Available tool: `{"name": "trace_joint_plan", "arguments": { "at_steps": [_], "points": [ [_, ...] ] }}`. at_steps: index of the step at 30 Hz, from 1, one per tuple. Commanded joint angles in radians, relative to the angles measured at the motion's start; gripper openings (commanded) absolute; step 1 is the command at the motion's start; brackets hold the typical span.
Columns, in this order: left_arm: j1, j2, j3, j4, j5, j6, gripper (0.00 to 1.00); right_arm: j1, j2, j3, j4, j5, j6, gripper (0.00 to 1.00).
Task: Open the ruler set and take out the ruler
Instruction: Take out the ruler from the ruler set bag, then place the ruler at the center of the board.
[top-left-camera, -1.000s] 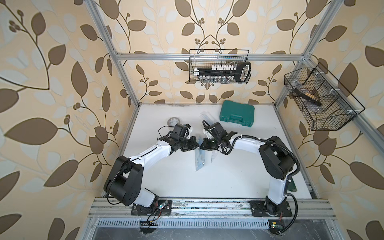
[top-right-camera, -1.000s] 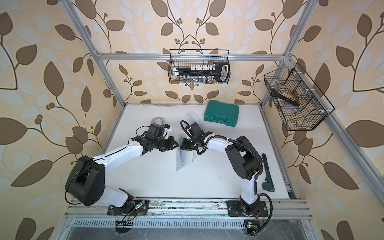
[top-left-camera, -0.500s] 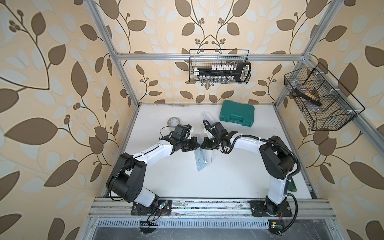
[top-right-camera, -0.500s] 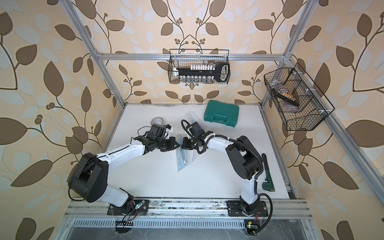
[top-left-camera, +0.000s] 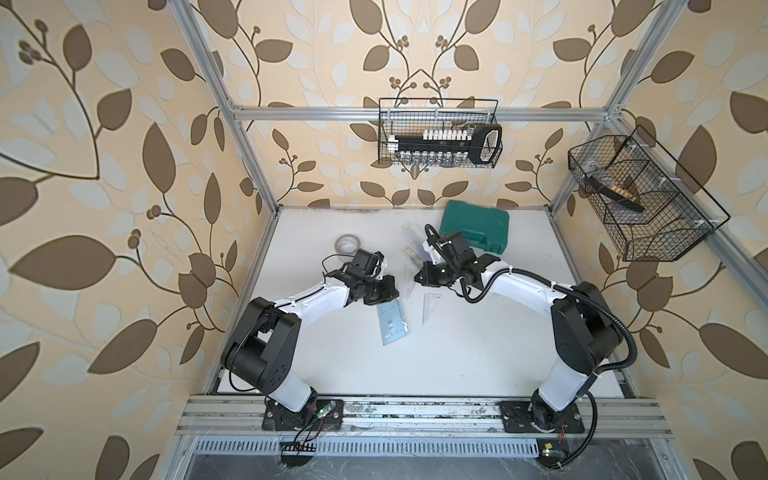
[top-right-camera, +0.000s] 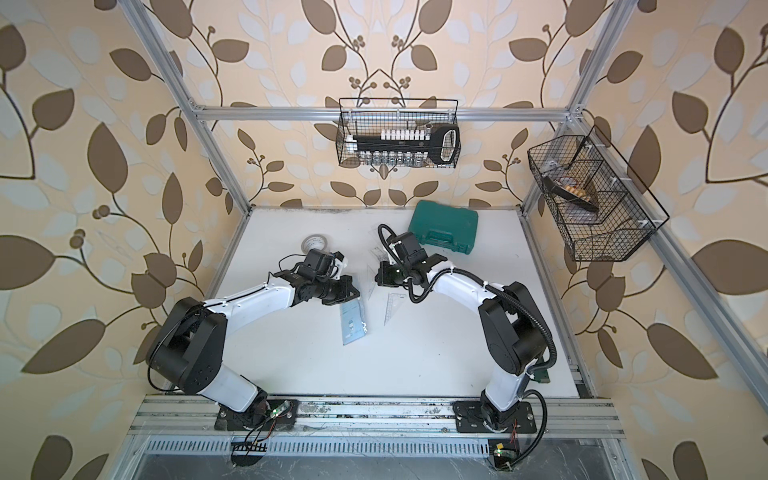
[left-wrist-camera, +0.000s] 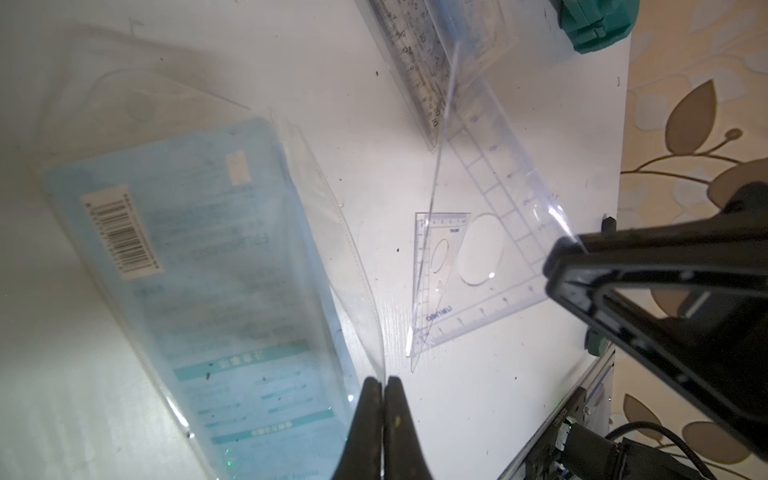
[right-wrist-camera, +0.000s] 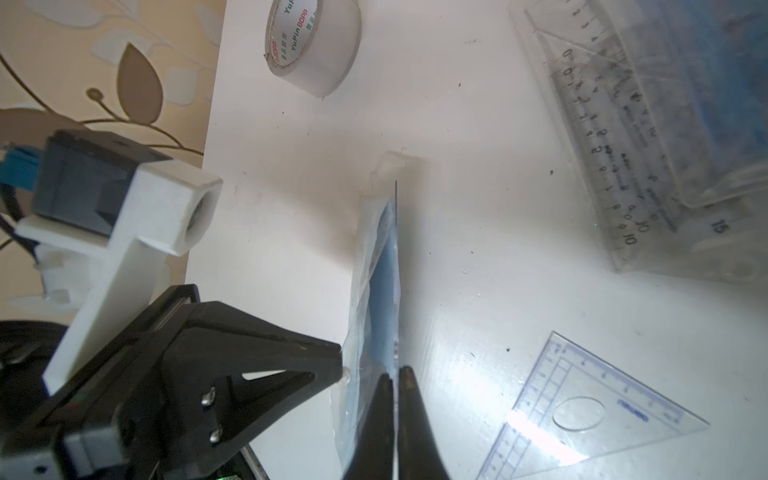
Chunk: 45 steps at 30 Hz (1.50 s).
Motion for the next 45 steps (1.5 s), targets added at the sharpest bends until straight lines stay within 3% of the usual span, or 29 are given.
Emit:
{"name": "trace_joint_plan", "arguments": {
  "at_steps": [1,7,14,21,30,34,45],
  "points": [
    [-0.008,-0.029,0.050,-0.070,-0.053,0.043,0.00,-0.018,-0.049,-0.035,-0.044,0.002,-0.031,0.00],
    [-0.004,-0.128,0.070,-0.229,-0.146,0.112,0.00,-0.032,-0.042,-0.062,-0.029,-0.048,-0.035,0.00],
    [0.000,-0.262,0.081,-0.331,-0.183,0.153,0.00,-0.029,0.059,-0.123,0.135,-0.146,0.044,0.00],
    [0.000,-0.289,0.082,-0.374,-0.211,0.171,0.00,-0.021,0.161,-0.154,0.246,-0.196,0.105,0.00],
    [0.000,-0.281,0.075,-0.358,-0.206,0.168,0.00,-0.019,0.201,-0.163,0.253,-0.184,0.118,0.00],
    [-0.001,-0.271,0.062,-0.341,-0.198,0.164,0.00,-0.020,0.189,-0.163,0.239,-0.170,0.109,0.12],
    [0.000,-0.246,0.036,-0.291,-0.163,0.150,0.00,-0.019,0.089,-0.144,0.140,-0.100,0.056,0.24]
  ]
}}
